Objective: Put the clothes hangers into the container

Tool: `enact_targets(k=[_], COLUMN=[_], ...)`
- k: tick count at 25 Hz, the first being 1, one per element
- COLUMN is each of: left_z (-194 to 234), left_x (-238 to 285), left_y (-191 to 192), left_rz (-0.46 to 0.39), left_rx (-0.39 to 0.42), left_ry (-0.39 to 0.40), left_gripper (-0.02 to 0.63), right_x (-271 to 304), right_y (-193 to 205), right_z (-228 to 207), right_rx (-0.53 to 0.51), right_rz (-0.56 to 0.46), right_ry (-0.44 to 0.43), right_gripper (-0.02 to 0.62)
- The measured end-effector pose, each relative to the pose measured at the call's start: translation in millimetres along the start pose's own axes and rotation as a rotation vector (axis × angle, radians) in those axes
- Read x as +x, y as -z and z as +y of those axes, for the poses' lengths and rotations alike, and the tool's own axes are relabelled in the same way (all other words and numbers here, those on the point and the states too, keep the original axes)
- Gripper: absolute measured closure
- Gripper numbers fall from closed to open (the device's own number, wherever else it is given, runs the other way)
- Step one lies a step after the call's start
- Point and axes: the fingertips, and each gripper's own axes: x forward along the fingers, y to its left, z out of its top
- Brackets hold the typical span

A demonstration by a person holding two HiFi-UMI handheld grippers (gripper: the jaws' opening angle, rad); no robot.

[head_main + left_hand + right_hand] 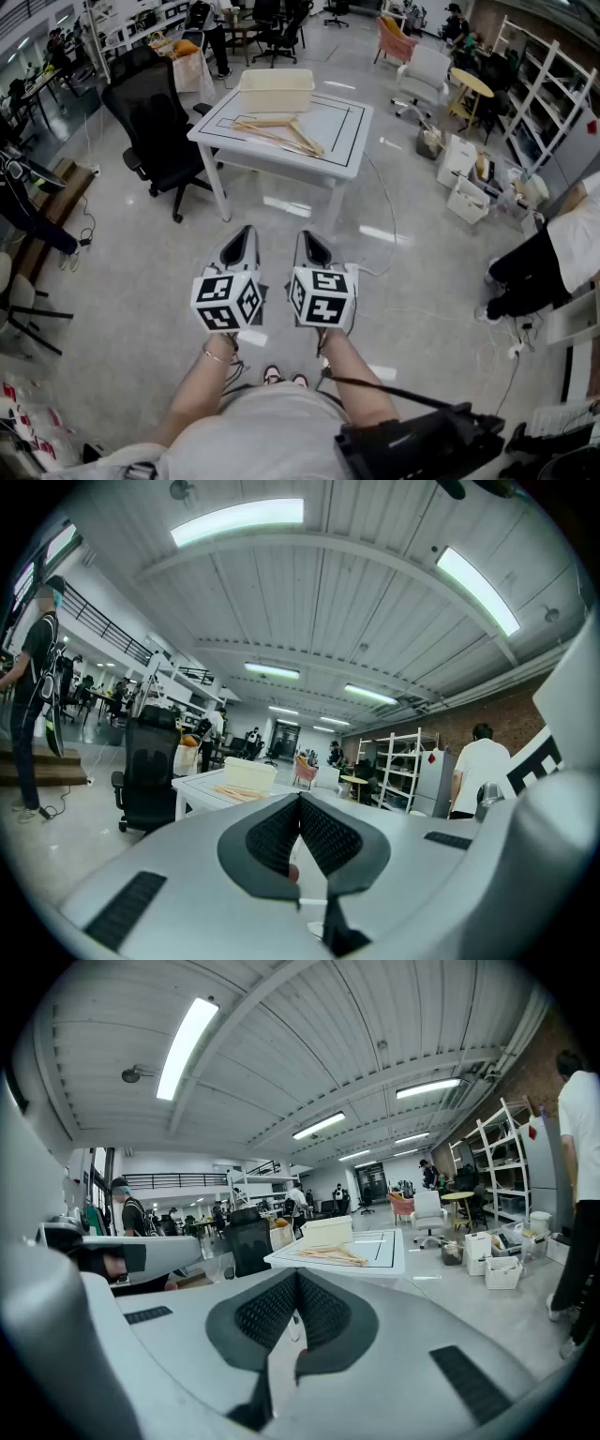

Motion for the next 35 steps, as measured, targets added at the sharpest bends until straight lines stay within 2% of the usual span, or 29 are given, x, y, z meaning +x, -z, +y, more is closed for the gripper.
enact_targets(k=[11,19,22,27,35], left_z=[13,32,42,53,70], left_x=[0,16,24,47,90], left_y=[-4,-7,-11,-11,-5], left_rz=[-0.009,-0.003,-0.001,0.011,0.03], left_rx=[-0.031,-0.025,-0.017,-0.023,-0.027], left_ry=[-0.013,0.032,0.053,0.073,0.075], left_gripper=[0.597,0.597,0.597,0.597,0.596], right_x=[5,28,39,59,101], right_y=[-3,-12,-16,-19,-21], right_z=[9,33,40,33,26], right_rx=[0.0,0.033,0.013,-0.066,-0.089], right_rz=[-0.007,-0.063,-0.066,-0.069,-0.055], right_ry=[-0.021,-0.104,-0.097,-0.029,-0.06], right_gripper=[0.58,0.578,0.579,0.579,0.58])
